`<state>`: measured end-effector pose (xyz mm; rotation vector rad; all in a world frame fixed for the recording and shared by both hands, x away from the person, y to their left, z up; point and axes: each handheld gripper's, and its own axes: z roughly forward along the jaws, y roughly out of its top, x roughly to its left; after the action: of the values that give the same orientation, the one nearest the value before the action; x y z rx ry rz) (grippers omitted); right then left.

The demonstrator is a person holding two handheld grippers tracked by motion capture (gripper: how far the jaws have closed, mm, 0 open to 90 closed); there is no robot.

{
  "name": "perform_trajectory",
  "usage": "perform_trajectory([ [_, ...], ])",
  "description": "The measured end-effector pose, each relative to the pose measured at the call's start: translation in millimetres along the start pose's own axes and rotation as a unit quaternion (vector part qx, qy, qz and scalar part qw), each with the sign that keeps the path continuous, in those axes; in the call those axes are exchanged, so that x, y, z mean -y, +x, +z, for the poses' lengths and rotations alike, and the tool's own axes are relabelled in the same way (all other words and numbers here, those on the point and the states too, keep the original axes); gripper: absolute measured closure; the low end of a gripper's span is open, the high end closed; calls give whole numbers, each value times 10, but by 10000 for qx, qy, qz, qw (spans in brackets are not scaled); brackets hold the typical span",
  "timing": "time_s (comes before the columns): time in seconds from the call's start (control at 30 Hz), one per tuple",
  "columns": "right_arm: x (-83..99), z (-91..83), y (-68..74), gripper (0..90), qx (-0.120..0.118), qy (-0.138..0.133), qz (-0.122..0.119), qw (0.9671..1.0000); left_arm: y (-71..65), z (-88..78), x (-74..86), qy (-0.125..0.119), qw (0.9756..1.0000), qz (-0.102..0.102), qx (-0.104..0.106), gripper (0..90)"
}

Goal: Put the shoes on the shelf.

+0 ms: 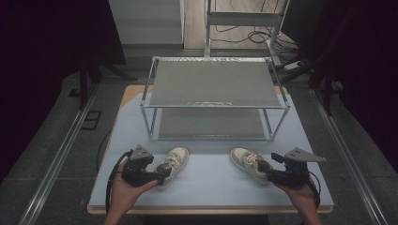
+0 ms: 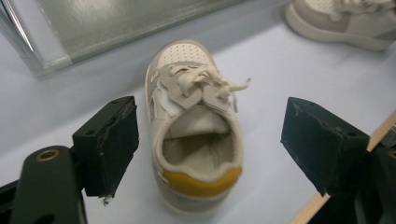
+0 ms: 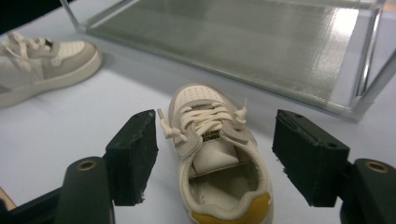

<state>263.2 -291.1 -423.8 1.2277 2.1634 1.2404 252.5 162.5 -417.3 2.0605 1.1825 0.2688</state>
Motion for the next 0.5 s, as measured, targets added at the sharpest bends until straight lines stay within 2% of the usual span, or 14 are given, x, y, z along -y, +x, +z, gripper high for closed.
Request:
perform_trajectory([
  [0.17,-8,155,24,268,-67,268,-116,9996,65,212,-23,332,9994,-126,-32,177],
  [0.27,8,293,26,241,-19,510,-161,9986,45,322,-36,504,9987,-88,-32,163],
  [0.37,20,366,25,224,38,658,-199,9976,34,361,-46,581,9983,-63,-41,151],
  [0.5,27,417,23,210,84,759,-225,9968,22,434,-59,743,9972,-11,-118,146],
])
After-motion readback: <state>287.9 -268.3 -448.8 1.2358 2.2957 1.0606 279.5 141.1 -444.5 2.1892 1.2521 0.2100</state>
